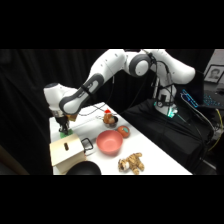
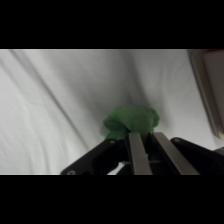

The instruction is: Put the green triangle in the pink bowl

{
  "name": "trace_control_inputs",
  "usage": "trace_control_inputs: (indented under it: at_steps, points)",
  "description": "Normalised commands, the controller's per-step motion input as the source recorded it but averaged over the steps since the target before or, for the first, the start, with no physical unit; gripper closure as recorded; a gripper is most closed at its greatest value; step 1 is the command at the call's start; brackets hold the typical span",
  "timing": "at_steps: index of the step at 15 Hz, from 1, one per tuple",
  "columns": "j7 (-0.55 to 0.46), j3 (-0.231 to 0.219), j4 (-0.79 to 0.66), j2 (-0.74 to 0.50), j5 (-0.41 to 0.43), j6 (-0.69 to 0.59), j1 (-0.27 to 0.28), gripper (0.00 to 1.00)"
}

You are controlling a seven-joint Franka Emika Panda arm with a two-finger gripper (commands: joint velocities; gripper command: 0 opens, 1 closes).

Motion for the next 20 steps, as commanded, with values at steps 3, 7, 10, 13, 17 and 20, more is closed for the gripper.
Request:
trace_control_inputs:
  at_steps: [3,7,10,13,17,20]
  points:
    - [-0.14,0.016,-0.36,-0.45,0.068,-0.06,-0.044,0.95]
    - [-0.19,0.023,-0.58,-0.6,0.071,-0.05,-0.029,0.95]
    - [-0.21,0.025,-0.74,-0.69,0.062,-0.06,0.004,0.95]
    - [-0.2,0.013,-0.83,-0.72,0.036,0.01,0.049,0.95]
    - [-0.16,0.001,-0.86,-0.73,-0.012,0.06,0.1,0.95]
    - [-0.12,0.003,-0.8,-0.66,-0.061,0.1,0.12,0.95]
